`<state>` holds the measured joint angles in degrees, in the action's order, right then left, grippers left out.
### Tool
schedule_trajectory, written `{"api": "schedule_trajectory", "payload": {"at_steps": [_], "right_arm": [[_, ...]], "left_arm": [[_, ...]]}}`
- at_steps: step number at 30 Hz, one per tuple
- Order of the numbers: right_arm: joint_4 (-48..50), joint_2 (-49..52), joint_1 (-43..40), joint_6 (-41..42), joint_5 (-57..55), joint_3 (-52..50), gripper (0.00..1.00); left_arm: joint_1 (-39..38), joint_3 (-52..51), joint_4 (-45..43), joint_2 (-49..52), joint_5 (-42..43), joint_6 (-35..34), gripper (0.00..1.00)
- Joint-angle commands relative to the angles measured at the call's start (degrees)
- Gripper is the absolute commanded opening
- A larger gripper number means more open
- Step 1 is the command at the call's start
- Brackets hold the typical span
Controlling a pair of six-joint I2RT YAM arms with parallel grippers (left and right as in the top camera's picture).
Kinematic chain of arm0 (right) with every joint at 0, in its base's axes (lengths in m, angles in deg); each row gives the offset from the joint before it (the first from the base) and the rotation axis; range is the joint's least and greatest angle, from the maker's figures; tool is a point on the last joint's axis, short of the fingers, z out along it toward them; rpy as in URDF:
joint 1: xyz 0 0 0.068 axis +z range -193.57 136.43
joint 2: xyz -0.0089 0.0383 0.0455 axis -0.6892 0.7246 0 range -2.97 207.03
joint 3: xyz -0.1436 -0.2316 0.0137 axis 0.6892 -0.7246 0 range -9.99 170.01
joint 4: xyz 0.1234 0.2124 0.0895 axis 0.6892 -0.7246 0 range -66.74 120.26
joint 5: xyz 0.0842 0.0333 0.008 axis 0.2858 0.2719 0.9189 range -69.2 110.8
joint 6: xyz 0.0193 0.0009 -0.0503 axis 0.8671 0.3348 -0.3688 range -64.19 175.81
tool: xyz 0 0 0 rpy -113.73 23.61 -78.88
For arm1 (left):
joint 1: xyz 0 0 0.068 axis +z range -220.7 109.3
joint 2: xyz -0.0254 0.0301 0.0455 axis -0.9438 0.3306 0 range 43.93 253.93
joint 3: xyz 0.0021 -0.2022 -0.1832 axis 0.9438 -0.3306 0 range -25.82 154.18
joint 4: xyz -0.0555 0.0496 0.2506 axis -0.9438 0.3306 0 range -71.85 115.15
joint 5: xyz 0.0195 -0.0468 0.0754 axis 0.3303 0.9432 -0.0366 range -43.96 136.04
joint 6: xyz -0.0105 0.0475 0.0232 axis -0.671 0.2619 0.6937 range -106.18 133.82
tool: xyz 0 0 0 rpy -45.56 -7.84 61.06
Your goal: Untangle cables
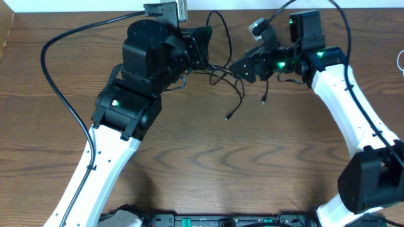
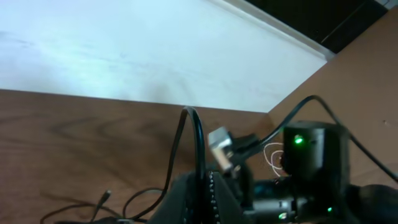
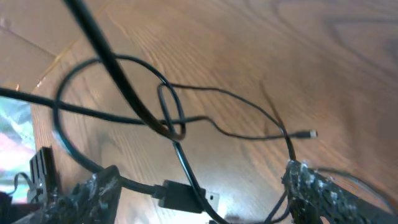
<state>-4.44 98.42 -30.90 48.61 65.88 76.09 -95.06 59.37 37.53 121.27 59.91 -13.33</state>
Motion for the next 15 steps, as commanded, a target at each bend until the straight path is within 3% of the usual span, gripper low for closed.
{"api": "schedule_trajectory", "payload": {"at_steps": [1, 11, 13, 15], "right_arm": [[-1.0, 3.1, 0.2, -3.2, -1.2, 0.0, 0.77], [1.2, 10.8, 4.3, -6.6, 4.2, 0.0, 0.66], [2.0, 11.3, 5.2, -6.6, 4.7, 0.0, 0.60], [2.8, 11.3, 5.9, -6.6, 4.3, 0.0, 0.47]], "left_arm": [[1.4, 0.2, -0.6, -1.9, 0.5, -0.4, 0.07], [2.8, 0.2, -1.6, -3.0, 2.2, -2.1, 0.07], [2.8, 0.2, -1.5, -3.0, 2.2, -2.1, 0.07], [2.8, 0.2, -1.6, -3.0, 2.1, -2.1, 0.07]]}}
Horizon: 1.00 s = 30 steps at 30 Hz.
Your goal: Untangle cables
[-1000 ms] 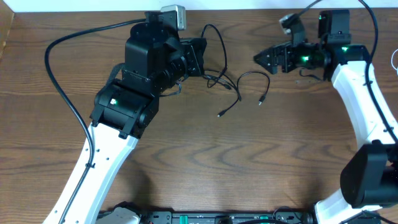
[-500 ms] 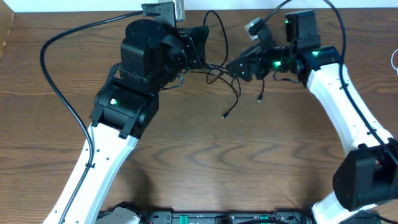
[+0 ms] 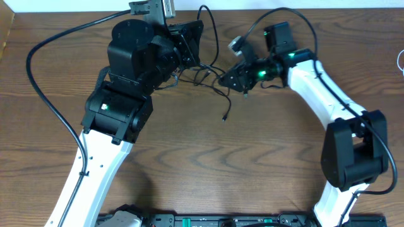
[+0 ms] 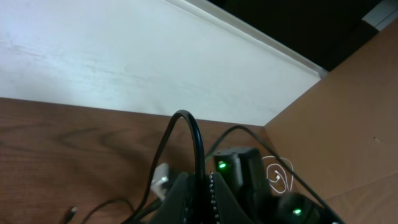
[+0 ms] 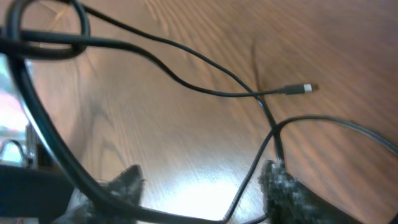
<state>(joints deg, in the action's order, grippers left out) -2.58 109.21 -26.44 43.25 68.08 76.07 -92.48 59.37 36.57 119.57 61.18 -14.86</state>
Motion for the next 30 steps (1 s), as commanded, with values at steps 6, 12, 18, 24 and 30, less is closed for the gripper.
{"api": "schedule_trajectory", "payload": {"at_steps": [6, 12, 18, 24, 30], "right_arm": [[3.9, 0.4, 0.7, 12.0, -12.1, 0.1, 0.01], [1.0, 0.3, -4.5, 18.1, -24.5, 0.1, 0.01], [-2.3, -0.9, -12.0, 18.8, -28.1, 0.1, 0.01], [-6.3, -1.1, -21.6, 26.0, -32.8, 0.1, 0.01], [-6.5, -1.2, -28.3, 29.3, -30.0, 0.1, 0.01]], "left_arm": [[1.6, 0.2, -4.0, -1.4, -2.9, -0.5, 0.07], [10.4, 0.2, -4.6, -2.8, -11.9, -0.5, 0.07], [20.6, 0.2, -0.7, -3.0, -21.3, -0.5, 0.08], [29.9, 0.2, 4.7, -3.0, -25.3, -0.3, 0.07], [32.7, 0.2, 8.3, -2.9, -25.2, 0.2, 0.07]]}}
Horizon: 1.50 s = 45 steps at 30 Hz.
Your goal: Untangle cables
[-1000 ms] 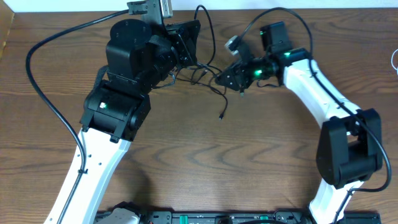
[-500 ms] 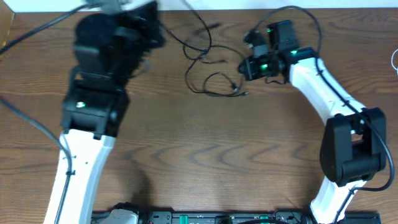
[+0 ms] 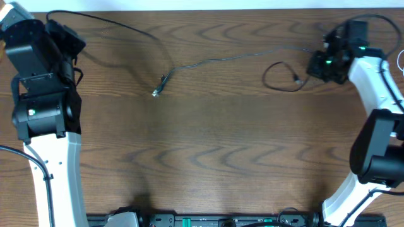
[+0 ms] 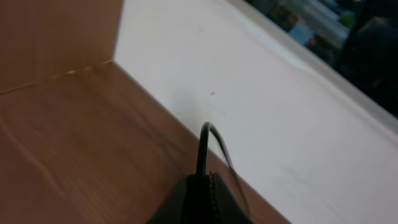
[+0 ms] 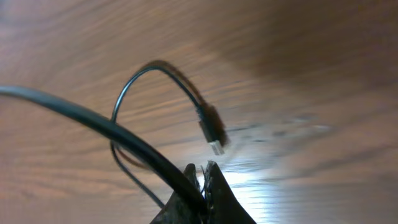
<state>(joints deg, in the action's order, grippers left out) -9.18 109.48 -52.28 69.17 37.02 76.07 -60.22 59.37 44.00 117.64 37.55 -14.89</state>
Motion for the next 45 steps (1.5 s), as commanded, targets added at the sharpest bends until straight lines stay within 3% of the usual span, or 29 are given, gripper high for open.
{"api": "schedule_trajectory", "payload": {"at_steps": [1, 9, 16, 26, 34, 43, 44, 45], "right_arm": [[0.3, -1.6, -3.3, 3.3, 1.6, 0.1, 0.01], [-0.1, -7.5, -8.5, 3.3, 6.6, 5.4, 0.01], [-0.2, -19.3, -12.5, 3.4, 9.1, 13.2, 0.01], [0.5, -32.5, -21.7, 9.6, -2.8, 15.2, 0.01], [5.6, -30.0, -30.3, 9.5, -6.9, 15.2, 0.01], [7.6, -18.1, -37.4, 10.9, -8.6, 15.2, 0.01], [7.8, -16.1, -37.7, 11.1, -8.6, 15.2, 0.02], [8.4, -14.3, -37.7, 11.1, -8.6, 15.2, 0.14]], "left_arm": [[0.5, 0.2, 1.2, -0.9, -1.3, 0.7, 0.08], [0.4, 0.2, 4.5, 0.4, -0.3, 2.1, 0.07], [0.0, 0.2, 6.3, 3.1, 11.0, 2.1, 0.07], [-9.3, 0.2, 6.4, 5.4, 12.4, 2.9, 0.07], [-15.9, 0.2, 4.5, 6.2, 12.4, 3.2, 0.07], [-21.4, 0.2, 3.8, 6.4, 12.4, 3.2, 0.07], [-21.9, 0.2, 3.6, 6.4, 12.3, 3.2, 0.07], [-22.2, 0.2, 3.4, 6.4, 12.4, 3.2, 0.07]]}}
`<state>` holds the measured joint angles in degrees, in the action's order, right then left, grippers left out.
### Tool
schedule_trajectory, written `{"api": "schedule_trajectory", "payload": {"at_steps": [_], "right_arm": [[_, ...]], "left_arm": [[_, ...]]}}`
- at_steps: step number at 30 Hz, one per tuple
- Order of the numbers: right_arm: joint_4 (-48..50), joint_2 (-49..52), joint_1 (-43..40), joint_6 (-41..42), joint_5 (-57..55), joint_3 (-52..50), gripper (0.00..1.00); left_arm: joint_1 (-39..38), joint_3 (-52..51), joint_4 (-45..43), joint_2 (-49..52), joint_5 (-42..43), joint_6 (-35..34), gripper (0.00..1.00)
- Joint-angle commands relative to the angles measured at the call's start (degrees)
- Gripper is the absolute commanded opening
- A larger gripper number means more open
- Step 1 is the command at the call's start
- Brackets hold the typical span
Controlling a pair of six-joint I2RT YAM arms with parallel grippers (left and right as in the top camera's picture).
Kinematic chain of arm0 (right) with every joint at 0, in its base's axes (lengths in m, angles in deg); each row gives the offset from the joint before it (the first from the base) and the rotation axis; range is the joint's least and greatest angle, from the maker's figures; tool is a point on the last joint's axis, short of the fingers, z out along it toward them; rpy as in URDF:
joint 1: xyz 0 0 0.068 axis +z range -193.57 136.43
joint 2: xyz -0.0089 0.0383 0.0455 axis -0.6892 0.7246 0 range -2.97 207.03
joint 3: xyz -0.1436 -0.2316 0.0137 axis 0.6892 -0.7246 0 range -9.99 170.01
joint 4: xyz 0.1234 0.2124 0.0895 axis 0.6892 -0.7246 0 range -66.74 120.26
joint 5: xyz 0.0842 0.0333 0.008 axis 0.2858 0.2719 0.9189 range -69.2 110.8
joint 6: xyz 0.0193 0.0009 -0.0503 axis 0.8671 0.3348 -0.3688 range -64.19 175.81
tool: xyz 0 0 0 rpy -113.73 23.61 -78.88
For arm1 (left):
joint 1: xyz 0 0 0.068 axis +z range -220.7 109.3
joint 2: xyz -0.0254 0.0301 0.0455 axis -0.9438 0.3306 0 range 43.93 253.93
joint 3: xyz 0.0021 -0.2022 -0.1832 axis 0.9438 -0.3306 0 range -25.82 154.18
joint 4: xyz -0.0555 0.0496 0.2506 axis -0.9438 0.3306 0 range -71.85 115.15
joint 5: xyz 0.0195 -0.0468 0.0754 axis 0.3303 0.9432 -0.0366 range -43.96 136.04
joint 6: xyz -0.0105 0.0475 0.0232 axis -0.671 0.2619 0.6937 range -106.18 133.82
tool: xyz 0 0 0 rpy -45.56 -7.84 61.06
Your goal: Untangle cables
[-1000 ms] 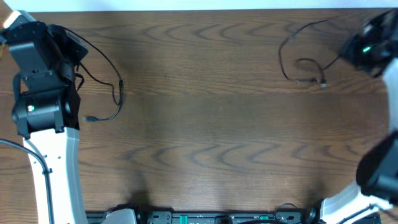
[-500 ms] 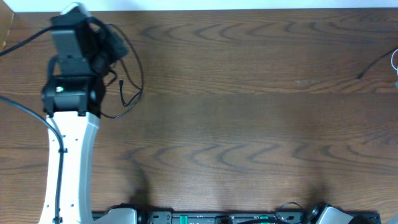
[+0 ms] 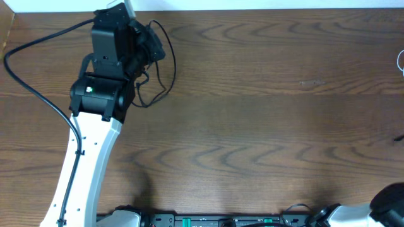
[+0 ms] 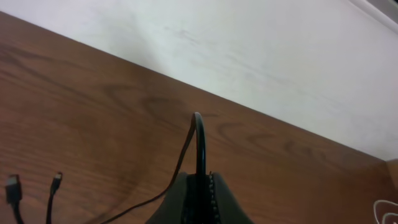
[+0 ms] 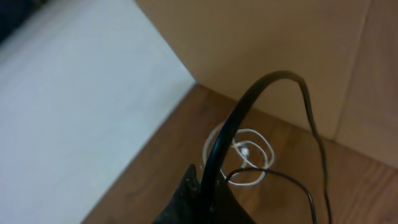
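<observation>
In the overhead view my left gripper (image 3: 150, 45) sits at the back left of the table, shut on a thin black cable (image 3: 165, 68) that loops down beside it. The left wrist view shows the jaws (image 4: 200, 186) closed on that cable (image 4: 198, 134), with two cable plugs (image 4: 11, 188) lying on the wood to the left. My right gripper (image 5: 208, 186) is outside the overhead view. In its wrist view it is shut on a thick black cable (image 5: 239, 115) arching upward, and a thinner black cable (image 5: 314, 134) trails beside it.
A coiled white cable (image 5: 245, 149) lies on the wood by the right corner wall, and its edge shows at the table's right side (image 3: 401, 60). A thick black arm cable (image 3: 35, 69) curves at the far left. The white back wall (image 4: 249, 43) borders the table.
My left gripper has moved from the far back-left corner to the right, its cable now looped close beside it. The right arm has left the overhead view. No cable lies across the back middle.
Both grippers were close together at the back middle with a tangle of black cables between them, and they stayed so half a second later. Then they stood far apart at opposite back corners, each with its own cable. Now the right has gone further right, off view.
</observation>
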<state>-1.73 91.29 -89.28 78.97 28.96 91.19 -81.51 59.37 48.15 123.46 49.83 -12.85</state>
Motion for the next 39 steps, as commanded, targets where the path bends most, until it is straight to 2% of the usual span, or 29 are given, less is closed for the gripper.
{"api": "schedule_trajectory", "payload": {"at_steps": [1, 2, 4, 8, 13, 16, 21, 25, 30, 33, 39], "right_arm": [[2.0, 5.7, -0.7, 1.3, -0.3, 0.1, 0.52], [2.5, 6.8, -0.7, 1.3, 0.2, 0.1, 0.79], [3.3, 9.0, -0.7, 1.3, 3.1, 0.1, 0.99], [3.3, 9.9, -0.6, 1.3, 11.2, 0.1, 0.99], [6.9, 9.9, 2.6, 1.0, 29.1, 0.1, 0.99], [5.8, 9.9, 7.0, -3.8, 37.8, 0.1, 0.99], [0.7, 9.9, 19.1, -19.5, 49.2, 0.1, 0.99], [-4.2, 9.9, 30.9, -33.3, 53.6, 0.1, 0.99], [-10.9, 9.9, 42.9, -49.7, 53.0, 0.1, 0.99], [-13.3, 9.9, 48.4, -54.2, 52.0, 0.1, 0.99], [-15.3, 9.9, 54.3, -56.7, 52.5, 0.1, 0.99]], "left_arm": [[-1.1, 0.2, -1.0, 0.6, 0.1, 1.2, 0.08], [-1.4, 0.2, -1.2, 0.6, 0.1, 1.2, 0.07], [-1.8, 0.2, -1.4, 0.6, 0.1, 1.2, 0.08], [-2.5, 0.2, -1.4, 0.6, 0.1, 1.2, 0.07], [-4.1, 0.2, -2.5, 0.6, 0.5, 1.2, 0.07], [-5.3, 0.2, -4.0, 0.6, 5.4, 1.2, 0.07], [-5.2, 0.2, -4.8, 0.5, 18.7, 2.4, 0.07], [-5.2, 0.2, -4.7, 0.5, 31.2, 8.6, 0.07], [-5.2, 0.2, -3.9, 0.5, 42.0, 11.9, 0.07], [-5.2, 0.2, -3.0, 0.5, 44.0, 13.3, 0.08], [-5.2, 0.2, -0.1, 0.6, 44.0, 15.5, 0.07]]}}
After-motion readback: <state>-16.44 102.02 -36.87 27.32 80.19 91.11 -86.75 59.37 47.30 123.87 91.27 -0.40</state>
